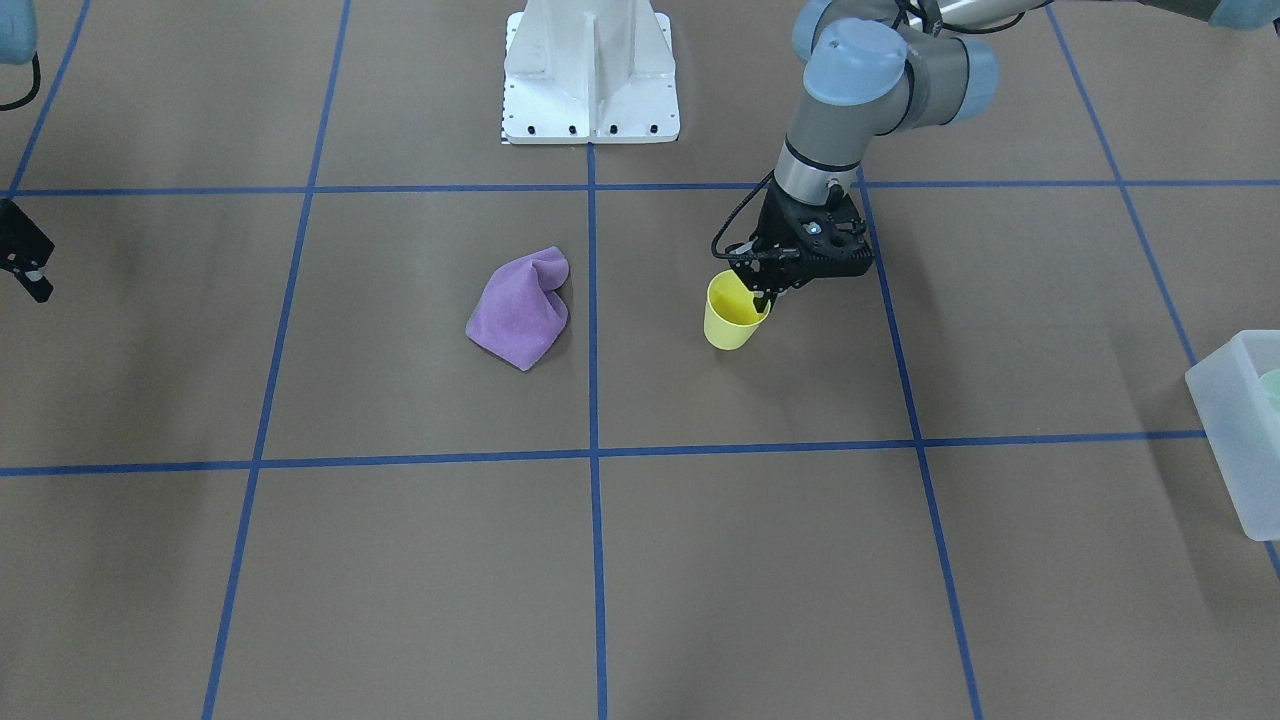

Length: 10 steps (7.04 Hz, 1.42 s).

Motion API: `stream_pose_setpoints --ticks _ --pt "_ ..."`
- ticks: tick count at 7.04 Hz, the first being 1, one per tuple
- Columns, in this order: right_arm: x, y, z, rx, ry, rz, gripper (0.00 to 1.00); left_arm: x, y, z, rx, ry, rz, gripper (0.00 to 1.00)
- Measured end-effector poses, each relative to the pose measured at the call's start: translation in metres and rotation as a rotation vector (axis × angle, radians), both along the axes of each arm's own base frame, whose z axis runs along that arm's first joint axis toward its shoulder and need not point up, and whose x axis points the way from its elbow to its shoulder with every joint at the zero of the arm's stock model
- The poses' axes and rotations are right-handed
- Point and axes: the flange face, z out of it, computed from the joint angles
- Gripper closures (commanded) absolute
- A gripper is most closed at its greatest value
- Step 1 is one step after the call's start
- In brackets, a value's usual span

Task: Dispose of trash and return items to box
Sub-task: 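Lift the yellow cup with the left gripper and carry it to the clear bin, then lower the yellow cup into the clear bin beside the bowl and release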

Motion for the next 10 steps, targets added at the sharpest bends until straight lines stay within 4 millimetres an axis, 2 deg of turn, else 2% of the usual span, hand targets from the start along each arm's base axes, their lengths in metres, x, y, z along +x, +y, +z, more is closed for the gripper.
stream_pose_setpoints --ticks 1,2,3,4,6,8,9,10 --pt "-0.001 0.000 0.000 0.001 0.000 -0.002 0.00 -0.032 -0.014 -0.007 0.019 -0.018 -0.003 1.00" --pt "-0.002 0.000 0.000 0.001 0.000 -0.004 0.00 -0.071 -0.033 -0.006 0.034 -0.053 0.002 1.00" --pt "-0.003 0.000 0.000 0.000 0.000 -0.005 0.00 -0.119 -0.055 0.006 0.060 -0.092 0.023 1.00" --pt "-0.003 0.000 0.000 0.000 0.000 -0.006 0.00 -0.180 -0.080 0.032 0.098 -0.137 0.060 1.00" --pt "-0.003 0.000 0.001 -0.002 0.001 -0.007 0.00 -0.309 -0.125 0.106 0.163 -0.213 0.153 1.00" --pt "-0.004 0.000 0.002 -0.004 0.001 -0.006 0.00 -0.431 -0.173 0.203 0.198 -0.275 0.243 1.00" --pt "-0.004 0.000 0.002 -0.003 0.004 -0.005 0.00 -0.478 -0.191 0.252 0.206 -0.280 0.275 1.00" --pt "-0.004 0.000 0.002 -0.002 0.007 -0.002 0.00 -0.506 -0.201 0.309 0.220 -0.276 0.295 1.00"
